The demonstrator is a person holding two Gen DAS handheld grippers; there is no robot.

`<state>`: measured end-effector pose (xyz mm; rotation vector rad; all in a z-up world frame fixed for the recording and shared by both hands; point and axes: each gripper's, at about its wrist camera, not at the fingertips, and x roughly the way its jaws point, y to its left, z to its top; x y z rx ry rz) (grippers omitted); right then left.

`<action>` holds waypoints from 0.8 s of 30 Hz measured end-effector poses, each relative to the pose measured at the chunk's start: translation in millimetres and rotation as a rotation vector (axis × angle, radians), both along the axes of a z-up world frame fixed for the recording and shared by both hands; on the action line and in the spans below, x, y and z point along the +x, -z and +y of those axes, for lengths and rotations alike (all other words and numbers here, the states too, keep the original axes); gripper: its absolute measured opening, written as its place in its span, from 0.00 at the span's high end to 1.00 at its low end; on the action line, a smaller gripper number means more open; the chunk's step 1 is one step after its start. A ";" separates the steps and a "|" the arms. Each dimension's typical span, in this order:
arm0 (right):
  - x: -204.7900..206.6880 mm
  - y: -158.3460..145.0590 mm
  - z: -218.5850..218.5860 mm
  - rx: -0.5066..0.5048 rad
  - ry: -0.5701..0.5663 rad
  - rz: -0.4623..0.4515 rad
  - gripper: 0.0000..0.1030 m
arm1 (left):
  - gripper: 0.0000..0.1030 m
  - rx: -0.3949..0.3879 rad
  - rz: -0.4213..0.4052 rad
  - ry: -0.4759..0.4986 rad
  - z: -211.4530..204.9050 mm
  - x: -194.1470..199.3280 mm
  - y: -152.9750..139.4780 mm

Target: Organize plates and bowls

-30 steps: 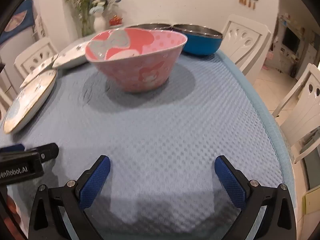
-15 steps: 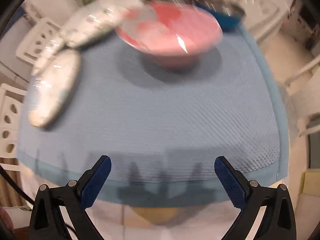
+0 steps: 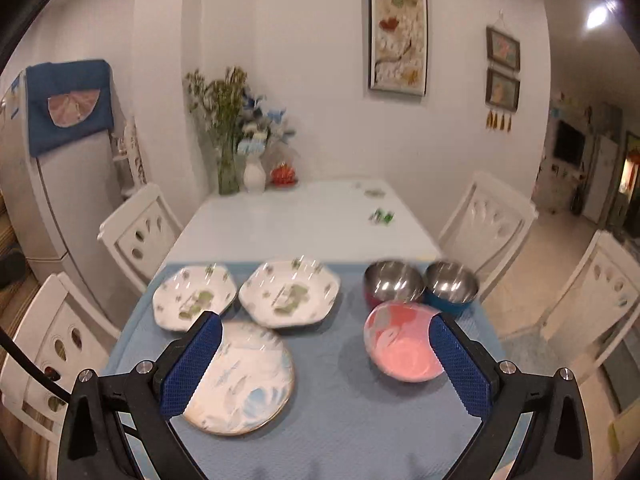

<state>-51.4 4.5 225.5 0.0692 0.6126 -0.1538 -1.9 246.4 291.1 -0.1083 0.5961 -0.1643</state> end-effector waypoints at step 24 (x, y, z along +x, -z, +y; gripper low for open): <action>55.7 100.9 47.1 0.041 -0.090 0.356 0.00 | 0.01 -0.096 0.277 0.082 22.5 57.6 130.9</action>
